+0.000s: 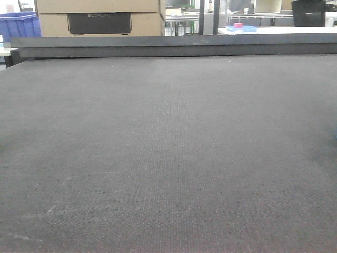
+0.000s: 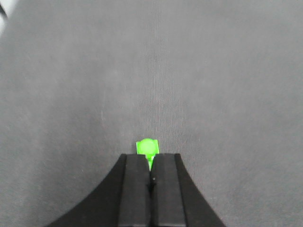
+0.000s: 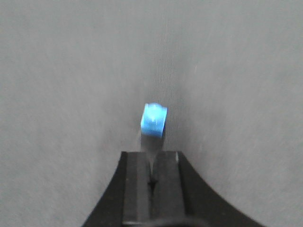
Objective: Grab block from conveyor and place in blue bin
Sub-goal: 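Close left gripper on green block and right gripper on blue block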
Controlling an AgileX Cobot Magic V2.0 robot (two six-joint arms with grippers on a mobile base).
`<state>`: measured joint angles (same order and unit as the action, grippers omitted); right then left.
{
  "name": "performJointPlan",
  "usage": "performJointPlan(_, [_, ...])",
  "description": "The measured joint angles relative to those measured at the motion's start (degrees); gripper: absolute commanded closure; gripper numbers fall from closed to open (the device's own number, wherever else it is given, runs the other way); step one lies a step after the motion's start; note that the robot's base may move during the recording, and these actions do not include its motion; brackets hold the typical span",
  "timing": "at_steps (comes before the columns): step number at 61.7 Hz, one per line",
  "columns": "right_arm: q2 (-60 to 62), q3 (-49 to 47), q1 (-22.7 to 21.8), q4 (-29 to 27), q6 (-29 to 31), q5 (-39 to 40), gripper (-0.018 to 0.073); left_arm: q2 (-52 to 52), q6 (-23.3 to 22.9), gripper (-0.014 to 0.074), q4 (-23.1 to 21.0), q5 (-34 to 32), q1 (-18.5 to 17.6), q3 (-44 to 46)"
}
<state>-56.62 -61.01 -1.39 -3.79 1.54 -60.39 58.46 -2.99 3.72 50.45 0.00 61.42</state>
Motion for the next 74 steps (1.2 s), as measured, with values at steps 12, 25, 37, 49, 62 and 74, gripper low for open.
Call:
performJointPlan(12, [-10.8, -0.2, 0.0, -0.1, -5.0, -0.9, 0.0699, 6.6, 0.0, 0.0707, -0.4, 0.9, 0.0, 0.6])
performJointPlan(25, [-22.4, -3.0, 0.0, -0.2, -7.4, -1.4, 0.0323, 8.8, 0.0, 0.0707, -2.0, 2.1, 0.0, 0.6])
performJointPlan(37, [-31.4, -4.7, 0.0, -0.2, -7.7, 2.0, 0.0147, 9.0, 0.0, 0.0707, -2.9, 2.5, 0.0, 0.6])
performJointPlan(49, [-38.9, -4.9, -0.2, 0.2, -7.7, 4.5, 0.0148, 9.0, 0.0, 0.0707, -3.3, 3.2, 0.0, 0.6])
performJointPlan(62, [-42.6, -4.9, -0.5, 0.3, -7.9, 5.9, 0.0344, 9.0, 0.0, 0.0707, -3.3, 4.6, 0.0, 0.6])
performJointPlan(74, [-42.8, -5.6, -0.5, 0.4, -8.0, 5.7, 0.0725, 10.0, -6.4, 0.0707, -3.7, 7.6, 0.1, 1.3])
